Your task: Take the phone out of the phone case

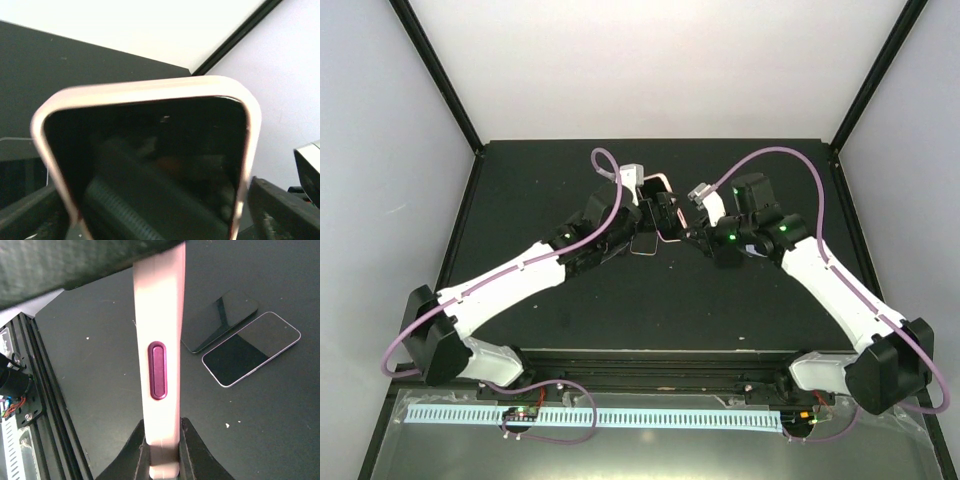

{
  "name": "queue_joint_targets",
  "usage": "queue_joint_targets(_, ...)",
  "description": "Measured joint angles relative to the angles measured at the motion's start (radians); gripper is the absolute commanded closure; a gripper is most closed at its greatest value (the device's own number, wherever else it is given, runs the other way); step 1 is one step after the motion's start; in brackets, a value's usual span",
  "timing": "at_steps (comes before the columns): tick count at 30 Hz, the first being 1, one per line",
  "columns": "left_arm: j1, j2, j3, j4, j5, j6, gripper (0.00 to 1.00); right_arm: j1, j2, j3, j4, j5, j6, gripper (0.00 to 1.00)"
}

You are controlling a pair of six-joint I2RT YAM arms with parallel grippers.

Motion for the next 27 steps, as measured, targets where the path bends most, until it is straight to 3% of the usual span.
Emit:
queue_joint_targets(4,0.024,-0.010,-0.054,0.056,0.024,0.034,0.01,-0.001,-0.022,-0.007,-0.024,-0.019,-0.008,0.99)
queue_joint_targets(8,0.052,-0.099,-0.171,0.146,0.153,0.109,0.01,0.004,-0.106,-0.074,-0.025,-0.053,-0.016,0.99)
queue_joint_targets(14,0.080,-0.456,-0.553,0.428,0.285,0.204,0.01,0.001,-0.239,-0.139,-0.067,-0.139,-0.062,0.99)
queue_joint_targets(17,0.085,-0.565,-0.671,0.510,0.317,0.220,0.02,-0.002,-0.269,-0.139,-0.076,-0.188,-0.079,0.99)
queue_joint_targets(20,0.084,-0.596,-0.713,0.570,0.371,0.232,0.12,-0.002,-0.286,-0.138,-0.103,-0.254,-0.094,0.99)
queue_joint_targets(23,0.084,-0.592,-0.736,0.660,0.443,0.219,0.30,-0.002,-0.285,-0.127,-0.150,-0.330,-0.107,0.99)
queue_joint_targets(27,0.084,-0.554,-0.743,0.781,0.529,0.179,0.42,-0.002,-0.279,-0.106,-0.207,-0.425,-0.118,0.99)
